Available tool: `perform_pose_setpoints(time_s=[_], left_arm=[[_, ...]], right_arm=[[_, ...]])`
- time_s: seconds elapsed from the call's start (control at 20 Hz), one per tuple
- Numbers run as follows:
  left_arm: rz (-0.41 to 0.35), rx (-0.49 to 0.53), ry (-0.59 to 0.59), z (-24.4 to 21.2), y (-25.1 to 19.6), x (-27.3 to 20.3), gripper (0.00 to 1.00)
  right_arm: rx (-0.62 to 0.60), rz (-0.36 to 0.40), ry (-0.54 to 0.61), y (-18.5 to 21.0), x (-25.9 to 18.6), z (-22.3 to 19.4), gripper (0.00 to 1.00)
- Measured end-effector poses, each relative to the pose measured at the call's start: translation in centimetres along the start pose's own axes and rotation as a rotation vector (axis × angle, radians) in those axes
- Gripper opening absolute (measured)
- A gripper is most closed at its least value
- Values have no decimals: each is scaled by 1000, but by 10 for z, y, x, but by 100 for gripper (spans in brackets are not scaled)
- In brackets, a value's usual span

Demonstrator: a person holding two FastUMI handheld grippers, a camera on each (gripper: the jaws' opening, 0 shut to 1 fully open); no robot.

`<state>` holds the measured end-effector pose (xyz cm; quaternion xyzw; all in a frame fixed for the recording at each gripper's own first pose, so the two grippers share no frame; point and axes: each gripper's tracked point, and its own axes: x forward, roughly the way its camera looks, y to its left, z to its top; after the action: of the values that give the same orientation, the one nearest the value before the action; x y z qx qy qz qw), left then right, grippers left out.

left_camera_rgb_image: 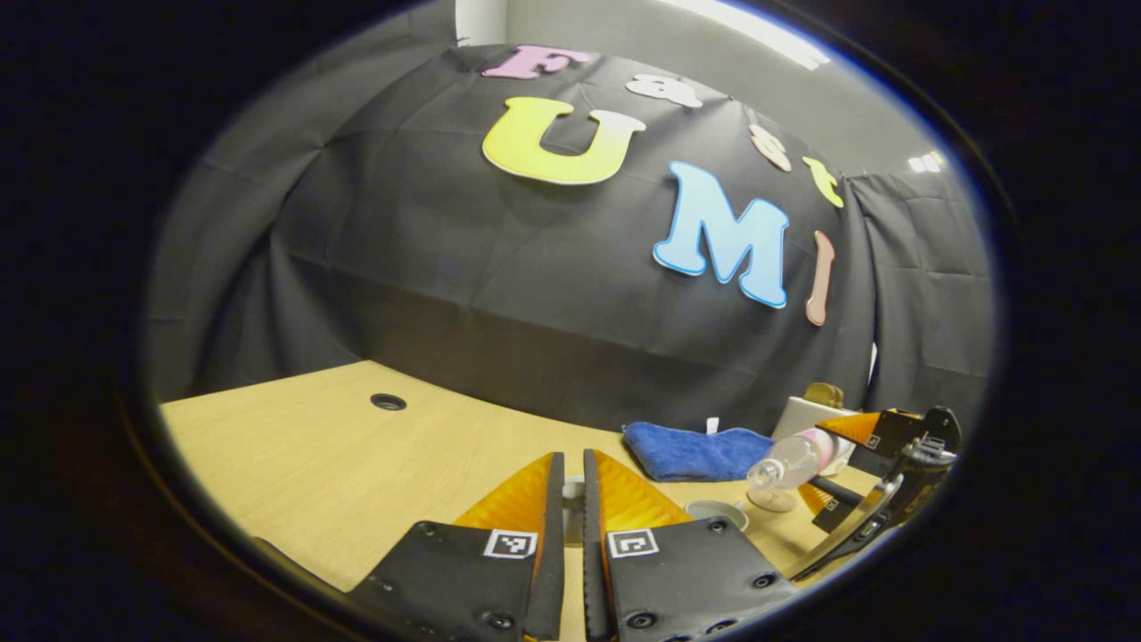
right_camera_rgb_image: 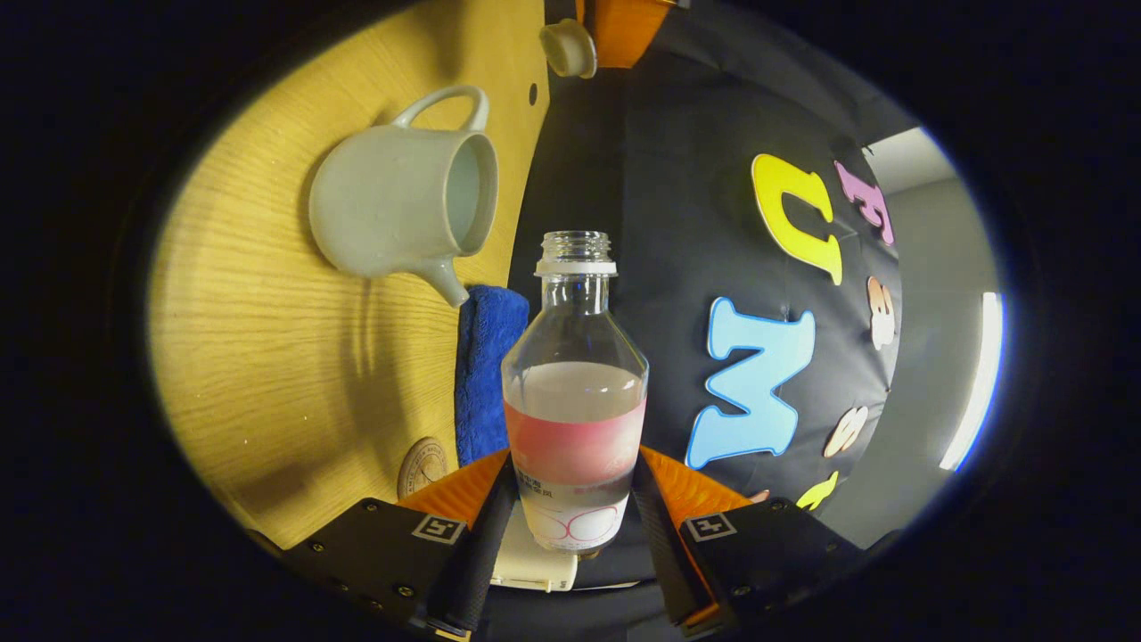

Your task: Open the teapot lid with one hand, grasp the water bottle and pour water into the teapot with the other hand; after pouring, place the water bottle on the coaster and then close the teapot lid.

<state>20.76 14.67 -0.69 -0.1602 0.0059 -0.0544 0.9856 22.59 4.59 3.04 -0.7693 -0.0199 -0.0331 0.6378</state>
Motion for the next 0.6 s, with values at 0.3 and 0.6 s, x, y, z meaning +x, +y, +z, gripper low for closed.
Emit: perform_pose_setpoints(time_s=[0.3,0.6], left_arm=[[-6,2,11,-3,-3,1,16],[-10,-4,10,-2,-2,1,16]], right_arm=[[-108,-27,-26,-12,4,0,74],[-205,-66,-58,-23,8,2,74]])
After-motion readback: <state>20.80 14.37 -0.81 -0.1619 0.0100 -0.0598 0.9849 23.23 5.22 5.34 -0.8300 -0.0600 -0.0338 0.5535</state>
